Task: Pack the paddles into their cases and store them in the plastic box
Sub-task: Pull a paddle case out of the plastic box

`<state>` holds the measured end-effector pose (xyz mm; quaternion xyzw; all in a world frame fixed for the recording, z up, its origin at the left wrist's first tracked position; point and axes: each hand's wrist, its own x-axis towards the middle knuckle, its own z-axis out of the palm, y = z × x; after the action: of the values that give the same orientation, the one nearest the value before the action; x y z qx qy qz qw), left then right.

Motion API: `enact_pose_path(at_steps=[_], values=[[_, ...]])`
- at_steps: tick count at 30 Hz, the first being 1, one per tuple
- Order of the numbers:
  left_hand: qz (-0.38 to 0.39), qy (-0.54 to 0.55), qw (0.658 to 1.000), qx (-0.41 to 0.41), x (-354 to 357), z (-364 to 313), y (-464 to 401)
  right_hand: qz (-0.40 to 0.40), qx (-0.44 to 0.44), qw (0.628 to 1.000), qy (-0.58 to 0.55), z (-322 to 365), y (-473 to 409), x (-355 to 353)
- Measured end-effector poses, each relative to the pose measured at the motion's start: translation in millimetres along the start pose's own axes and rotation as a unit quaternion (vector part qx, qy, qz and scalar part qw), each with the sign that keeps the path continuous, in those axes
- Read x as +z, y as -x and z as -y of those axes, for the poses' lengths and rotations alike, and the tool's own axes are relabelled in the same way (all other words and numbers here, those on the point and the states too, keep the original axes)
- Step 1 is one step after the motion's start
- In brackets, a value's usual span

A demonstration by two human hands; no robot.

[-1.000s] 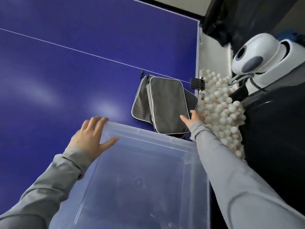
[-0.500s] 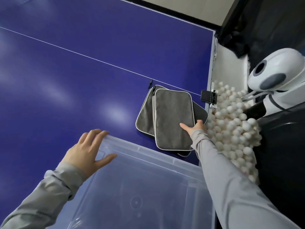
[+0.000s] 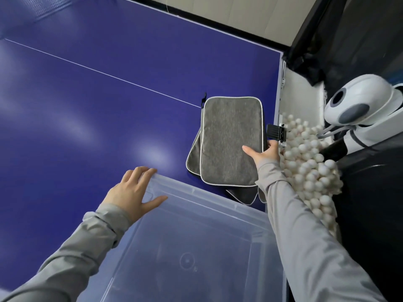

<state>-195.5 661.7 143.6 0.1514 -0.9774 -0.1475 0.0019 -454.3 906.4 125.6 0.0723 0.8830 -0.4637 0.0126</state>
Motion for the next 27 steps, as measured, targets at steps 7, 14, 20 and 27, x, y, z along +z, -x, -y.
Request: enact_pose_path(at_steps=[7,14,20,27], values=[[0.009,0.068,0.998,-0.01,7,9,0,-0.017,-0.038,0.996,-0.085,50,45,-7],[-0.021,0.386,0.92,-0.06,-13,33,0,0.005,-0.073,0.992,-0.102,97,117,7],[-0.004,0.577,0.81,-0.106,-67,125,14,0.059,-0.08,0.991,-0.093,133,223,73],[-0.061,0.626,0.772,-0.095,-119,257,61,0.094,-0.099,0.982,-0.128,173,351,191]])
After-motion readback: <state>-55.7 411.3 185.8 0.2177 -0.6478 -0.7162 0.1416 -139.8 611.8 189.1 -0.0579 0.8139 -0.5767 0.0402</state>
